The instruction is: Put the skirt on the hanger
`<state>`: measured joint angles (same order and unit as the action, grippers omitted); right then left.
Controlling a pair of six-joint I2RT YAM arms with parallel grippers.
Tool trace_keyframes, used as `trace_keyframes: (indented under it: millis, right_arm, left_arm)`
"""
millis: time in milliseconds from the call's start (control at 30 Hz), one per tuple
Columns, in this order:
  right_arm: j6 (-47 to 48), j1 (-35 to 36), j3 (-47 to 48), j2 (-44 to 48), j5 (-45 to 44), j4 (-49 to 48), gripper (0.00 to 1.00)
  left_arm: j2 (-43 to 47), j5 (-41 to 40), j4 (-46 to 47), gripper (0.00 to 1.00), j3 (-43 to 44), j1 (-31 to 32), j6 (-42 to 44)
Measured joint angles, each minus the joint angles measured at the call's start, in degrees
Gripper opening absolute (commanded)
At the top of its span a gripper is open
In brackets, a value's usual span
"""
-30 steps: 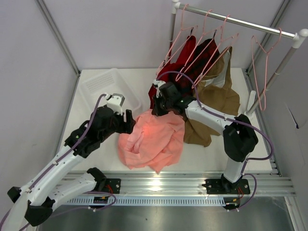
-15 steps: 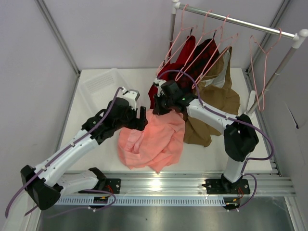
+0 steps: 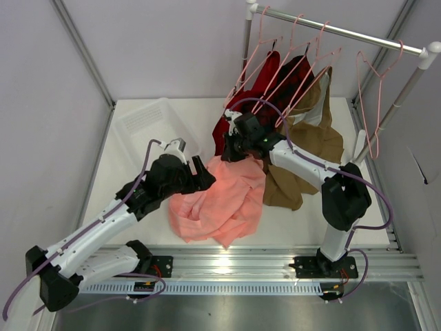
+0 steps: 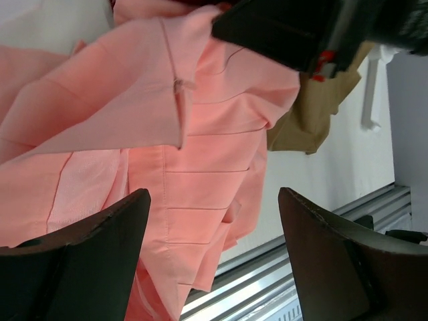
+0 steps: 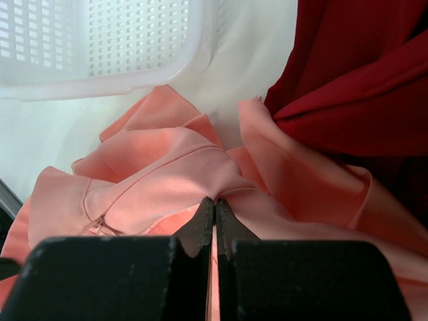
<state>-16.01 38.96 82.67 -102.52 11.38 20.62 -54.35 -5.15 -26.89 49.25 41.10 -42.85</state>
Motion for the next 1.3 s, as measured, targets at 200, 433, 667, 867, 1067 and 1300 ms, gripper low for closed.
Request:
trace_keyframes:
  millis: [200,433,667,867,1067,1300]
  right_arm:
    - [-0.52,-0.15,-0.15,0.11,0.68,-0.31,0.00]
    - [-2.56,-0.15,-1.81,1.16,2.19,-2.29,0.00]
    - [-3.80,-0.15,-2.21,1.51,3.10,-2.43,0.00]
    - [-3.91,-0.17,-2.21,2.01,3.10,-2.54,0.00]
    - [-3.87,-0.20,-2.21,2.03,3.04,-2.49,0.00]
    - [-3.74,-0.20,-2.29,2.84,1.03,-0.22,0.56]
  left_arm:
    - [-3.45,-0.57,2.36,0.81,-2.91,0.04,-2.27]
    - [-8.79,-2.89,5.73,0.74,-1.16,0.02,-2.27]
    - [-12.04,-7.41,8.02,0.63,-1.14,0.02,-1.55]
    - [-13.88,-10.36,12.74,0.42,-1.11,0.02,0.85]
    - [-18.69,-11.37,16.92,0.00,-1.11,0.02,2.86]
    - [-18.84,-16.31,14.73,0.00,2.89,-0.24,1.62]
